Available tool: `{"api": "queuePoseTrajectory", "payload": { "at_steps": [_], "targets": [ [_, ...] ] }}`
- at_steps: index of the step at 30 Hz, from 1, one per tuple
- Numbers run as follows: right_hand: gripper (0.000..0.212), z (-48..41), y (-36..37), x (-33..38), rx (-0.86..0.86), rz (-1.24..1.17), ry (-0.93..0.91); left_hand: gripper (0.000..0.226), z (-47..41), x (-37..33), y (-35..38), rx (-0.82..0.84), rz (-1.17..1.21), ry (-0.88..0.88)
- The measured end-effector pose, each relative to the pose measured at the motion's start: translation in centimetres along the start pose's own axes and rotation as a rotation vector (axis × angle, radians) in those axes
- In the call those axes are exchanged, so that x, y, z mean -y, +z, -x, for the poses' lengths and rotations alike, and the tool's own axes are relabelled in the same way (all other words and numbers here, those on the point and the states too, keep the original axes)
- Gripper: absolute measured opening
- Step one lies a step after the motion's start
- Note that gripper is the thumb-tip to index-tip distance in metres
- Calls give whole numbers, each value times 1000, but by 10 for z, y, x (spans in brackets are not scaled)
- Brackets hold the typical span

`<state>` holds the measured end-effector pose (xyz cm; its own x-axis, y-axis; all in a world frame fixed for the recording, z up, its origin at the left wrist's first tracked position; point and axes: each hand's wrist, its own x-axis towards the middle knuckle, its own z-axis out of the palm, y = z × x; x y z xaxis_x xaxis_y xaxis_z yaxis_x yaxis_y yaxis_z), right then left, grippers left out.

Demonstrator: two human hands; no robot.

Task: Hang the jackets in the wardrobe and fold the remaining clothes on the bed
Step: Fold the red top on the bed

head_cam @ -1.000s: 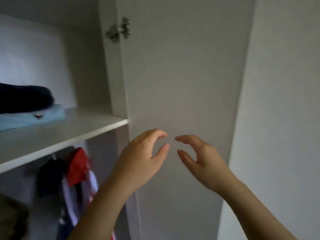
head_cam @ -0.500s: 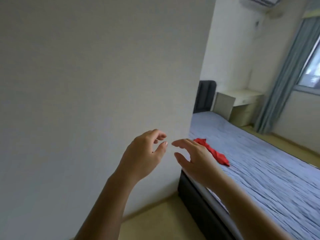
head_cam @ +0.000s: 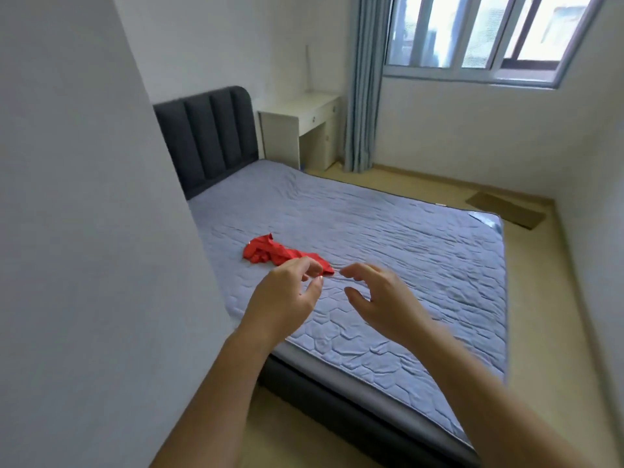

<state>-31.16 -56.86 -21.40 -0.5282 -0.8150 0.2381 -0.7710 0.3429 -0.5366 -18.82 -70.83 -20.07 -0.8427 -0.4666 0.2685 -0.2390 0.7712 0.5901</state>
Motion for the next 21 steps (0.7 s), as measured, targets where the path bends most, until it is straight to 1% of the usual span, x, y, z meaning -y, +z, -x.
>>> {"api": "queuePoseTrajectory", "payload": {
  "at_steps": [4,6,9,12,14,17,19,21],
  "targets": [
    [56,-67,23,-64,20,37,97,26,-98,59,49,78,-98,11],
    [65,-97,37,-99,74,99,147,31,-139,87,76,139,-147,-5],
    [66,-145,66,-157,224,172,236,31,-188,134,125,305,-238,-110],
    [67,-192,104,-210,402,210,349,31,-208,184,175,525,-384,-243],
    [71,-221,136,-243,511,228,397,31,-217,220,207,628,-432,-315],
    [73,-266,197,-295,608,247,411,32,-250,282,255,667,-435,-367],
    [75,-291,247,-333,637,249,410,33,-279,327,291,670,-422,-362],
    [82,-311,300,-371,645,239,434,35,-307,375,330,678,-418,-358]
  ]
}}
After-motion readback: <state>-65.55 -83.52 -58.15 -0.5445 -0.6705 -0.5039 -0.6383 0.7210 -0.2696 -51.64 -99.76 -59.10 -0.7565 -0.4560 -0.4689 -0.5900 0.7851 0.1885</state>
